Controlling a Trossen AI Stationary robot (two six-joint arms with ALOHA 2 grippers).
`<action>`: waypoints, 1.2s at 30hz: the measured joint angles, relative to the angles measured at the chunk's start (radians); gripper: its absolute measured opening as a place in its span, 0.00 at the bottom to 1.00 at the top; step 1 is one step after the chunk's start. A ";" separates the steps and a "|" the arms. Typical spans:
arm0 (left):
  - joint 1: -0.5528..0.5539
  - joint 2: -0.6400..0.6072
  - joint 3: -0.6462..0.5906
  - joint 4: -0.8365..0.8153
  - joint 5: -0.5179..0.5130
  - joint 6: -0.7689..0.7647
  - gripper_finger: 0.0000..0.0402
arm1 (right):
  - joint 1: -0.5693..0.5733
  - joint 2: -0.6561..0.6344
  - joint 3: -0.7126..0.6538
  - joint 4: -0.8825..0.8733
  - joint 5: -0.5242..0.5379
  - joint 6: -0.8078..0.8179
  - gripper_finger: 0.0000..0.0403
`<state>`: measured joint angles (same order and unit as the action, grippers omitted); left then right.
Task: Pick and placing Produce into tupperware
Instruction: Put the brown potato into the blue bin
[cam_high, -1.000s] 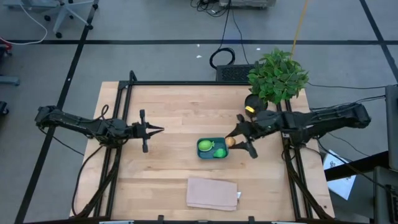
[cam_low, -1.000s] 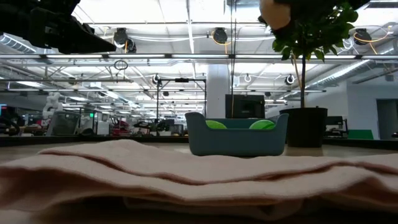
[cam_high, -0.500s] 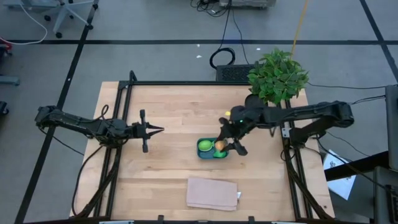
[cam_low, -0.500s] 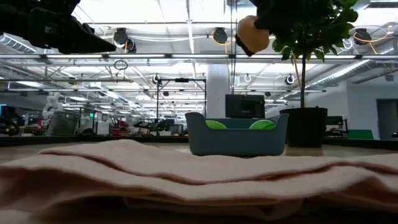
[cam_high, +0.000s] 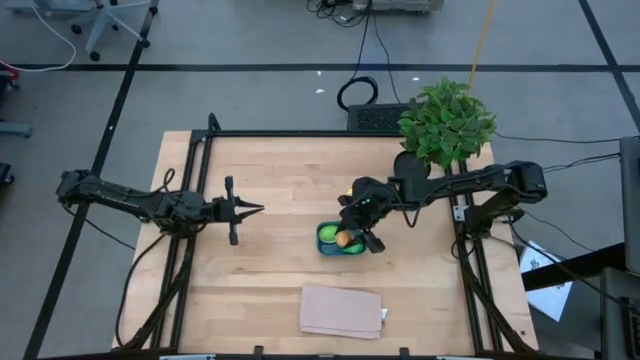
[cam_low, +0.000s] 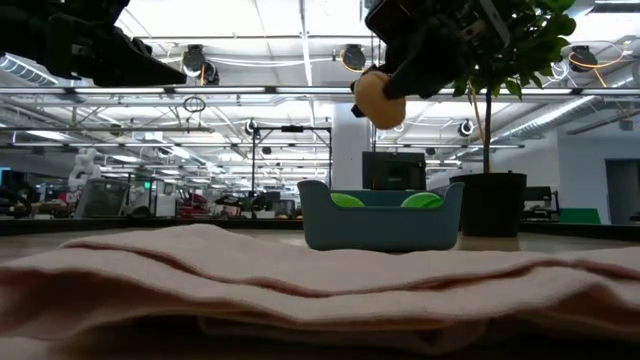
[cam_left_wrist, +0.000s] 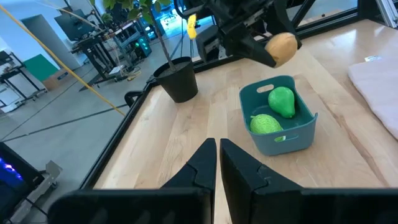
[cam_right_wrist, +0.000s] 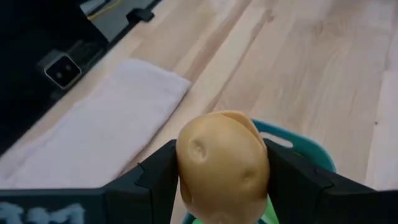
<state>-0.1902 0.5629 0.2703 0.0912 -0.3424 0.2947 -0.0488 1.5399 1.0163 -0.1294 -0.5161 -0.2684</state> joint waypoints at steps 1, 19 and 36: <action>0.000 0.000 0.000 0.000 0.000 0.002 0.06 | -0.006 0.000 0.008 -0.002 -0.009 0.013 0.47; 0.000 0.000 0.000 0.001 0.000 0.012 0.06 | 0.020 0.030 0.055 -0.002 0.115 0.067 0.47; 0.000 0.000 0.000 -0.012 0.000 0.013 0.06 | 0.058 0.161 0.054 -0.051 0.153 -0.140 0.47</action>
<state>-0.1902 0.5629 0.2703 0.0792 -0.3424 0.3081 0.0093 1.7008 1.0706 -0.1803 -0.3626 -0.4082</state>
